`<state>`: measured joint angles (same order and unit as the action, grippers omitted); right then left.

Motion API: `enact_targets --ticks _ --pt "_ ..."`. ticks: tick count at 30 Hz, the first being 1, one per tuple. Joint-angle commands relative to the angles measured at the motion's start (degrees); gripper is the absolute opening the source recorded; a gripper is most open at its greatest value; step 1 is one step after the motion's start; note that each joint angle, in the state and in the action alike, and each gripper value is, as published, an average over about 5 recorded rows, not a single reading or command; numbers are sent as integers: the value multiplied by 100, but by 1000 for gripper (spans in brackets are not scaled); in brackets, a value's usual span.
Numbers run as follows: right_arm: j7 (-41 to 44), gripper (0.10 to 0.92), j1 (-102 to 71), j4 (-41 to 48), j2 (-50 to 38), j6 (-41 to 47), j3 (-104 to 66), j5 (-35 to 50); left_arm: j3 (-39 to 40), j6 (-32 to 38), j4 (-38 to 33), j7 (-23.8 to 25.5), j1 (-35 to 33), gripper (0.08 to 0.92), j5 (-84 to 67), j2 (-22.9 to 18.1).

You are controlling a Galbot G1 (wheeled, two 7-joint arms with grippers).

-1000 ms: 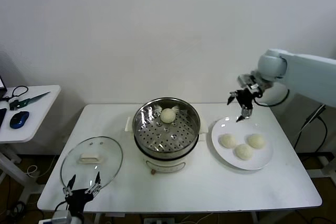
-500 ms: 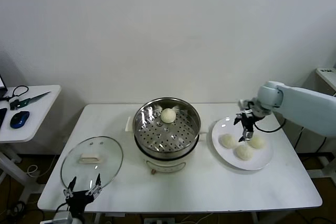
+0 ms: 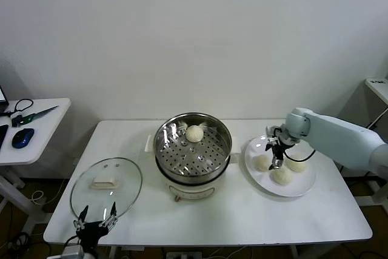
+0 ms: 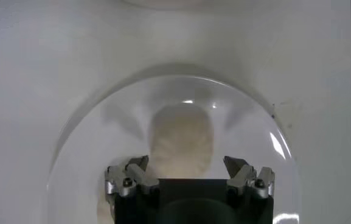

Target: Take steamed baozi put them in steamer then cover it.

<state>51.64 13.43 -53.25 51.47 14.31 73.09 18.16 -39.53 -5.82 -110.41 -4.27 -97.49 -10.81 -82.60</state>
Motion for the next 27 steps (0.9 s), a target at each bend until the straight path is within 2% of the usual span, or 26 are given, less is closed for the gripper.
enact_targets --ticks 1,11,18,21,27 --pt "-43 799 -320 333 184 34 -285 -107 -4 2 6 -3 8 823 4 7" --pt "78 675 -209 259 225 15 -256 -71 4 -8 -14 -9 0 823 10 -5" --pt "270 639 324 50 147 -33 40 159 4 -13 -56 -16 -13 823 12 -26" --pt "434 637 964 -147 63 -116 474 455 -3 -14 -71 -20 -28 823 13 -24" --pt "894 639 3116 -511 190 -337 1868 1752 17 -37 -94 -19 -24 823 22 -20"
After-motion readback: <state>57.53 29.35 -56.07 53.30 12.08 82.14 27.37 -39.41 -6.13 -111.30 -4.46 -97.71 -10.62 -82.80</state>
